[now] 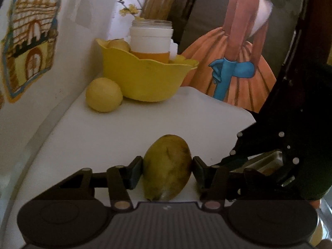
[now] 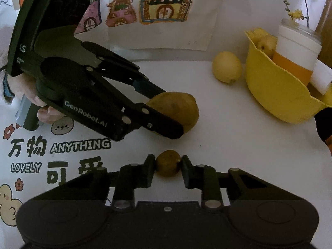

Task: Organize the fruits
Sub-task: 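Grasp the brown mango with the left tool while the right tool grasps the small brown fruit, then carry the mango and small brown fruit over the metal tray with both tools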

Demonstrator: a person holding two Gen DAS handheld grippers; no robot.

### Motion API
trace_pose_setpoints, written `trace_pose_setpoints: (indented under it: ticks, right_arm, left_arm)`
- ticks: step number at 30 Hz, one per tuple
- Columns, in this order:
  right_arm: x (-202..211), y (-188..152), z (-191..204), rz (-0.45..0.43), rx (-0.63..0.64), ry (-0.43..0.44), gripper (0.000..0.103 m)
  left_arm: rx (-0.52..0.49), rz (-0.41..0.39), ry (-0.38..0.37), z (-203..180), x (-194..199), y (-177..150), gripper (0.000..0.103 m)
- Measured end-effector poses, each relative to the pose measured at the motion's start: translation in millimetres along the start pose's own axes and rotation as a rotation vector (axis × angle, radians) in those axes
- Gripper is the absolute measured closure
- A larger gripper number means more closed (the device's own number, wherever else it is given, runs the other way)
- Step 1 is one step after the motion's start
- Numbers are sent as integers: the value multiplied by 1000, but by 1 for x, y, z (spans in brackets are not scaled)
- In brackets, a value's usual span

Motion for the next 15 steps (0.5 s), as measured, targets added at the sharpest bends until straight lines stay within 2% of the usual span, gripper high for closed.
trace_pose_setpoints:
  ticks: [6,15]
  right_arm:
    - [6,-6,9,11,-18,-4,74]
    - [18,-14,37,24,-32,-15,74]
  left_arm:
    - [109,-10,46,9,11,-5,48]
    - [173,-4,131,10,45,-24,48]
Point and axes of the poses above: each gripper's, at about its wrist camera, not at the fingertips, and x roughly against the way its jaws point, z to its left, y to its top, the point moved 10 cm from there along -x, roughly the way its jaws point, and after that the axes turned 8 degrees about x, right-handed, at the moved point
